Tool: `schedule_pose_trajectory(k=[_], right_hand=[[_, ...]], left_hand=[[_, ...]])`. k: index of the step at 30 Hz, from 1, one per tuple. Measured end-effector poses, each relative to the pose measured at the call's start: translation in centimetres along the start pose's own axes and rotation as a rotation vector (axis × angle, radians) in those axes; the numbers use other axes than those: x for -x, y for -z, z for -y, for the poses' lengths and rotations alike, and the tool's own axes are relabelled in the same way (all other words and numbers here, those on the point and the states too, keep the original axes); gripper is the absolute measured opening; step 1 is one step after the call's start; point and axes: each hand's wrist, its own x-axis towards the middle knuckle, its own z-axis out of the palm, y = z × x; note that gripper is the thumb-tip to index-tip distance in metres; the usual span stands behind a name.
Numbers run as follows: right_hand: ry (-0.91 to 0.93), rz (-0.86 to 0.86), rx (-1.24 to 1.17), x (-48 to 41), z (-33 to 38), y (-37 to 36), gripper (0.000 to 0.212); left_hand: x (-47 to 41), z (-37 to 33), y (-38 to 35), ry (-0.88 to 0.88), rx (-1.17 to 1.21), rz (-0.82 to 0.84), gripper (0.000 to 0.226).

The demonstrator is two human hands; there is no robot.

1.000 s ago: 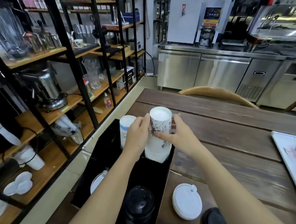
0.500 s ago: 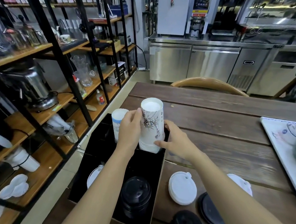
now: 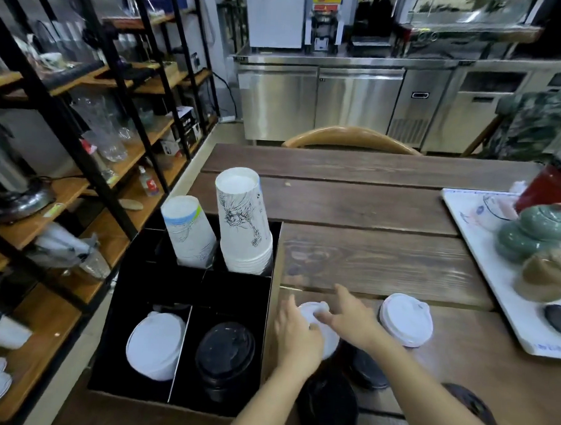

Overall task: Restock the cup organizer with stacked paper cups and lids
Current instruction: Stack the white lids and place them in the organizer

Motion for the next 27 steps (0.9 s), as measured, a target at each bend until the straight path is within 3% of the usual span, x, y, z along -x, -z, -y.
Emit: schedule_pose_trajectory(k=[3, 6, 11, 13, 15, 18, 23, 27], right_hand=[[-0.060, 0.132, 0.060, 0.5, -1.5, -1.4, 0.066], [-0.067, 0.192, 0.071, 0.9, -1.6, -2.7, 0.065], [-0.080, 0.072, -0.239, 1.1, -1.7, -2.7, 0.054], [-0.047, -0.008, -0.301, 1.1, -1.8, -2.5, 0.047], [-0.006, -0.104, -0.355, 1.0, -2.0, -2.1, 0.043], [0.023, -0.216, -0.466, 1.3, -2.6, -0.9, 0.036], [0.025, -0.407, -0.639, 2.1, -4.5, 2.5, 0.023], [-0.046, -0.556, -0.646, 2.6, -6.8, 5.2, 0.015]], left_hand=[[-0.2, 1.2, -1.0, 0.262, 0.154, 0.098, 0.066], [0.1, 0.9, -1.4, 0.311, 0.296, 0.109, 0.065], [-1.5, 1.4, -1.2, 0.419, 0.450, 0.077, 0.052], [-1.6, 1.6, -0.9, 0.452, 0.526, 0.093, 0.036], [-1.6, 1.3, -0.8, 0.431, 0.619, 0.087, 0.018], [-1.5, 0.2, -0.8, 0.341, 0.720, 0.069, 0.011], [-2.6, -3.3, -2.3, 0.185, 0.652, 0.115, 0.020], [-2.9, -6.5, -4.7, 0.080, 0.572, 0.193, 0.022]])
